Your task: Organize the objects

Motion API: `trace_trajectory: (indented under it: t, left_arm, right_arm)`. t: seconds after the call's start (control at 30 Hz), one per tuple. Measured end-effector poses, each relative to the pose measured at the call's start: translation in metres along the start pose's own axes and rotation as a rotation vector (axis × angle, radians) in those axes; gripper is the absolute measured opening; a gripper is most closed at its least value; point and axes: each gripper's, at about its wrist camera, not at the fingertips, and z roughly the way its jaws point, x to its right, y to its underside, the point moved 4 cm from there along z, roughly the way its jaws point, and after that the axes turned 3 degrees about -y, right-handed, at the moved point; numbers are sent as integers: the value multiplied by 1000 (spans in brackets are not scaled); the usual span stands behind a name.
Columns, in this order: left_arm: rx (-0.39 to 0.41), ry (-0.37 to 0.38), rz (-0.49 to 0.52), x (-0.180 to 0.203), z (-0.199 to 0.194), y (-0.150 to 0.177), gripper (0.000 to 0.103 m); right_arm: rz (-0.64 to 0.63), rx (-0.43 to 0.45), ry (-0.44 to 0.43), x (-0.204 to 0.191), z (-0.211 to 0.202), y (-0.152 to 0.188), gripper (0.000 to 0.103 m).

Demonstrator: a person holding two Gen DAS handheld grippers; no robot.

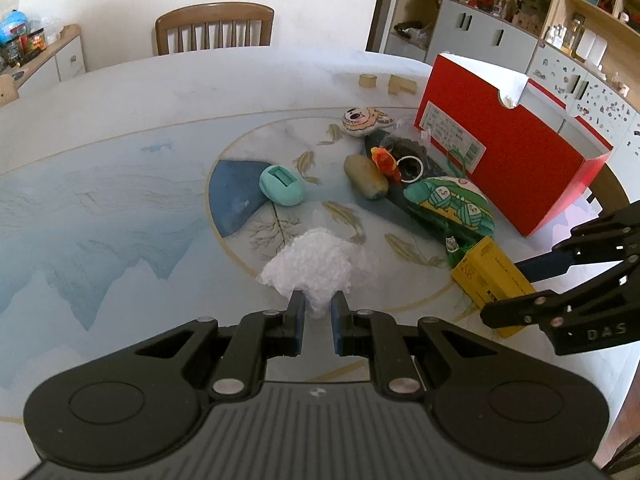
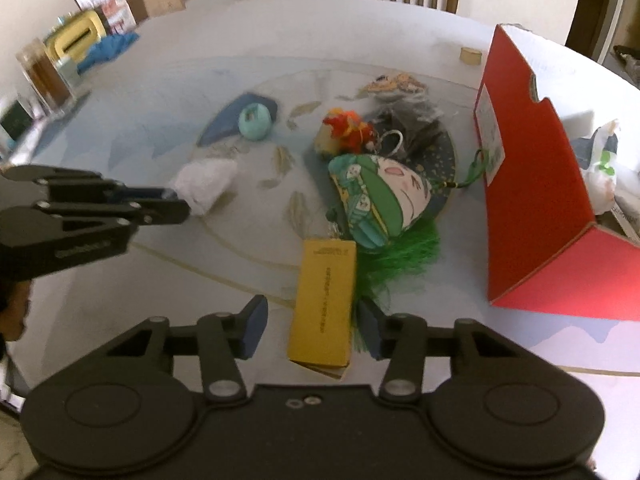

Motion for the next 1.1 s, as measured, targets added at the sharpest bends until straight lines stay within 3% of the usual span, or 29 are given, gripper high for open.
trace_trajectory:
  t: [0.13, 0.4, 0.47, 0.53, 0.57, 1.0, 1.1]
  left_arm:
    - [0, 1, -1, -1, -1, 1, 14]
    - [-2, 43, 8, -2, -10, 0, 20]
    - [-4, 75, -12, -3, -12, -1, 34]
    - [7, 91, -15, -3, -14, -2, 73]
    - [26, 81, -12, -3, -17, -3, 78]
    - [30, 35, 177, 13, 17, -16, 79]
    - [15, 31, 189, 15, 21, -12, 69]
  right_arm:
    - [-15, -1, 16, 0, 0, 1, 30]
    - [-10, 10, 12, 1, -3, 0, 28]
    - [-6, 4, 8, 2, -3, 0, 28]
    - [2, 1, 4, 3, -2, 1, 28]
    - [3, 1, 1, 3, -2, 1, 28]
    - [14, 5, 3, 2, 0, 0, 32]
    - [12, 9, 9, 2, 0, 0, 29]
